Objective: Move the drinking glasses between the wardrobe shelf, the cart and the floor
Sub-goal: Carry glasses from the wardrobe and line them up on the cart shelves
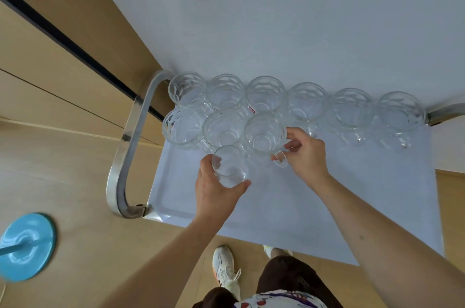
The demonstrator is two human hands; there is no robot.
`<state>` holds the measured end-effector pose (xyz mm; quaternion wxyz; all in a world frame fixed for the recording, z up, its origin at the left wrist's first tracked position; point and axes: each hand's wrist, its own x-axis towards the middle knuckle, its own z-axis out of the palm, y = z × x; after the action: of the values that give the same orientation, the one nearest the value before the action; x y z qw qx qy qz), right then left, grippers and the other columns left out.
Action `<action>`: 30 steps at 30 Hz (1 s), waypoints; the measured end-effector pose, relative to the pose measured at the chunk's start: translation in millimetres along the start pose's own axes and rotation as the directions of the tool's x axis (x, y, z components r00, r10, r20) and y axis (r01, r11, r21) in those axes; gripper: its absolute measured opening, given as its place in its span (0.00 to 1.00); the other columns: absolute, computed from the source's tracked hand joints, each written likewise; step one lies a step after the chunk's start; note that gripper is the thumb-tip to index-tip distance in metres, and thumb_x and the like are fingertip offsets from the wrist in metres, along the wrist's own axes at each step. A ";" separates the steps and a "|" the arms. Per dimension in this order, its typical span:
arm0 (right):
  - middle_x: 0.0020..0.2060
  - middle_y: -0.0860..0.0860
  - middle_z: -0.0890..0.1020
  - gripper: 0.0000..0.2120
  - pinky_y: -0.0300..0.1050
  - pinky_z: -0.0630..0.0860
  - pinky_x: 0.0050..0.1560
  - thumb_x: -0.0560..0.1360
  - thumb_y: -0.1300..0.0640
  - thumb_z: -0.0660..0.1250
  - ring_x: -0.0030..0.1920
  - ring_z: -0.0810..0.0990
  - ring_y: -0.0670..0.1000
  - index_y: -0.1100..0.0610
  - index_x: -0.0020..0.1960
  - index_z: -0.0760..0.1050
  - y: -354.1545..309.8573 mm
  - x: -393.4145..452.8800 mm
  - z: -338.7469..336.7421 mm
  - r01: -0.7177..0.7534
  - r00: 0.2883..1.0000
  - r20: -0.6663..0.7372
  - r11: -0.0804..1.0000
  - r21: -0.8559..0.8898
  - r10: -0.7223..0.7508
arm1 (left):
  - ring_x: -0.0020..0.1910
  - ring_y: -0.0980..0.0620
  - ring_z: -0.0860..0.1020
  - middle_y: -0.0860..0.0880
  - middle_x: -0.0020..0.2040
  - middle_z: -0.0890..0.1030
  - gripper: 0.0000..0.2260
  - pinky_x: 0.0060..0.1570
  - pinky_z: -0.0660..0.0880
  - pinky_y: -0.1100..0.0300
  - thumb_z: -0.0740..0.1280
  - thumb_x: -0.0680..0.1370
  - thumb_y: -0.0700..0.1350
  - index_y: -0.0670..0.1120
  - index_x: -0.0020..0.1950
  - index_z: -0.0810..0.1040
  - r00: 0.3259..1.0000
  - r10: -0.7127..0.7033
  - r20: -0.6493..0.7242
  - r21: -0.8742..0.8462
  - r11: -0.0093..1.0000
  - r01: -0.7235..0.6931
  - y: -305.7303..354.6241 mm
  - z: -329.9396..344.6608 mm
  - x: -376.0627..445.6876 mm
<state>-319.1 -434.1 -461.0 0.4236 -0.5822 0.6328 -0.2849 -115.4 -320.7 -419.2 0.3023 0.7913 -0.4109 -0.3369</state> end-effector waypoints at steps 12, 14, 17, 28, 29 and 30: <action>0.48 0.42 0.82 0.25 0.34 0.76 0.52 0.73 0.62 0.76 0.41 0.82 0.40 0.48 0.68 0.79 14.6 -16.9 -14.7 0.011 1.000 0.020 0.994 -0.111 -0.009 | 0.56 0.54 0.75 0.58 0.57 0.74 0.36 0.51 0.70 0.63 0.83 0.62 0.54 0.64 0.58 0.61 0.998 0.052 0.031 0.025 0.998 -0.053 3.6 -0.7 -4.2; 0.49 0.44 0.82 0.23 0.36 0.76 0.52 0.74 0.61 0.74 0.40 0.80 0.39 0.48 0.67 0.79 15.0 -24.4 -17.0 0.006 1.000 0.000 0.986 -0.167 -0.006 | 0.56 0.53 0.75 0.58 0.57 0.74 0.36 0.52 0.71 0.61 0.84 0.62 0.53 0.62 0.59 0.62 0.997 0.066 0.036 0.026 0.997 -0.067 3.0 -4.3 -8.2; 0.54 0.49 0.83 0.22 0.40 0.73 0.53 0.75 0.59 0.73 0.43 0.78 0.45 0.50 0.68 0.77 15.0 -39.6 -22.4 -0.031 1.000 -0.003 0.965 -0.259 0.031 | 0.56 0.52 0.76 0.59 0.57 0.74 0.36 0.52 0.72 0.59 0.84 0.62 0.53 0.61 0.60 0.63 0.995 0.091 0.045 0.021 0.995 -0.092 2.4 -11.5 -15.2; 0.70 0.56 0.74 0.31 0.50 0.68 0.69 0.76 0.45 0.72 0.69 0.73 0.59 0.53 0.75 0.70 -1.6 -152.8 -16.4 -0.118 0.988 0.027 0.867 -0.484 0.150 | 0.55 0.58 0.74 0.62 0.57 0.73 0.37 0.51 0.70 0.64 0.84 0.63 0.52 0.62 0.61 0.63 0.974 0.208 0.096 -0.058 0.978 -0.203 -32.9 -45.0 -62.6; 0.71 0.56 0.73 0.32 0.52 0.68 0.70 0.76 0.44 0.72 0.70 0.71 0.59 0.53 0.76 0.69 -0.6 -168.2 -12.2 -0.119 0.987 0.036 0.857 -0.501 0.158 | 0.56 0.57 0.74 0.61 0.57 0.73 0.37 0.52 0.71 0.63 0.84 0.63 0.52 0.62 0.61 0.64 0.972 0.206 0.109 -0.066 0.978 -0.200 -40.2 -47.5 -69.1; 0.72 0.56 0.72 0.32 0.53 0.67 0.71 0.76 0.44 0.71 0.71 0.70 0.59 0.53 0.76 0.68 0.4 -182.0 -8.2 -0.122 0.985 0.040 0.847 -0.517 0.167 | 0.56 0.56 0.74 0.61 0.57 0.73 0.37 0.53 0.72 0.61 0.84 0.63 0.52 0.61 0.61 0.64 0.971 0.206 0.118 -0.069 0.978 -0.199 -46.3 -49.4 -74.5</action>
<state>-333.2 -257.1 -420.2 0.2996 -0.6358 0.7096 -0.0493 -88.5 -224.9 -403.8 0.3311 0.7138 -0.4978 -0.3647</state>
